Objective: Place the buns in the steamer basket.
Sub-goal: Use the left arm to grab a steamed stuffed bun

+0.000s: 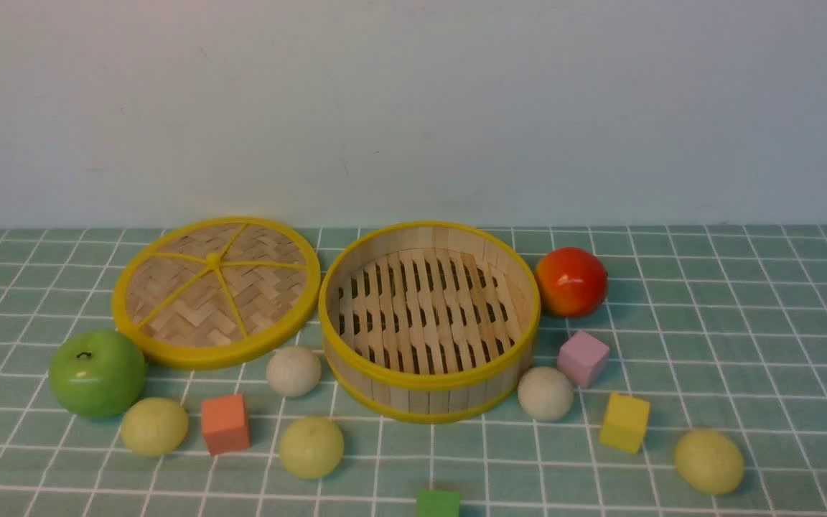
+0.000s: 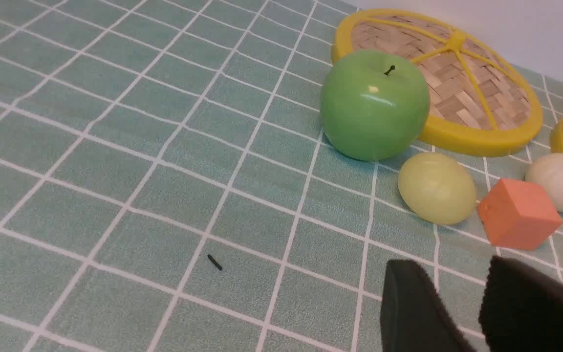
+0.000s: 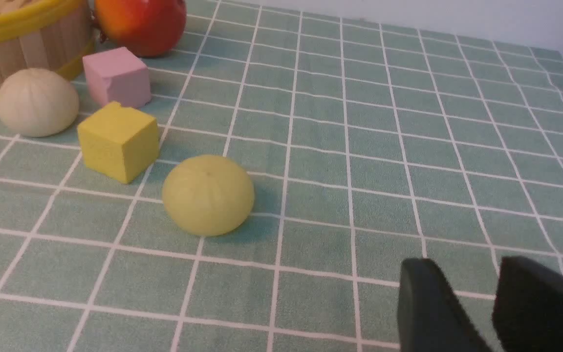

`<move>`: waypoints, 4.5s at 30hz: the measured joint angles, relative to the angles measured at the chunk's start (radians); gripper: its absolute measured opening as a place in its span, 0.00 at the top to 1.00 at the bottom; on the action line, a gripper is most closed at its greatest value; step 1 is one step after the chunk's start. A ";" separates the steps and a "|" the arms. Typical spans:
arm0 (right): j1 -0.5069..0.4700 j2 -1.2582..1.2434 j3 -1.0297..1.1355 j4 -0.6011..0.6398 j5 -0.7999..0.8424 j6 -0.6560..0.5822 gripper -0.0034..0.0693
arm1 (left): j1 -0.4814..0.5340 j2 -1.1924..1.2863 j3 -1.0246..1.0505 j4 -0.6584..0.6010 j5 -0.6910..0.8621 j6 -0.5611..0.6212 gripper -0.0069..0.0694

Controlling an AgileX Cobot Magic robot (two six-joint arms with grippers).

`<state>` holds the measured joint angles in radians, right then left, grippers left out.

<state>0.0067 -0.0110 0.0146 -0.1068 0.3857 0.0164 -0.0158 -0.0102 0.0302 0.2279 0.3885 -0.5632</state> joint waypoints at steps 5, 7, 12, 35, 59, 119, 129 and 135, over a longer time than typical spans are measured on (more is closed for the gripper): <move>0.000 0.000 0.000 0.000 0.000 0.000 0.63 | 0.000 0.000 0.000 0.000 0.000 0.000 0.60; 0.000 0.000 0.000 0.000 0.000 0.000 0.63 | 0.000 0.000 0.000 0.000 0.000 0.000 0.60; 0.000 0.000 0.000 0.000 0.000 0.000 0.63 | 0.000 0.000 0.000 0.000 0.000 0.000 0.60; 0.000 0.000 0.000 0.000 0.000 0.000 0.63 | 0.000 0.000 0.000 0.000 0.000 0.000 0.60; 0.000 0.000 0.000 0.000 0.000 0.000 0.63 | 0.000 0.000 0.000 -0.076 -0.248 -0.125 0.60; 0.000 0.000 0.000 0.000 0.000 0.000 0.62 | -0.176 1.573 -1.097 -0.202 0.494 0.205 0.60; 0.000 0.000 0.000 0.000 0.000 0.000 0.62 | -0.230 1.654 -1.108 -0.088 0.503 0.127 0.60; 0.000 0.000 0.000 0.000 0.000 0.000 0.62 | -0.230 1.716 -1.144 -0.085 0.494 0.127 0.60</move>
<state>0.0067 -0.0110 0.0146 -0.1068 0.3857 0.0164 -0.2459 1.7057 -1.1133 0.1429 0.8822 -0.4363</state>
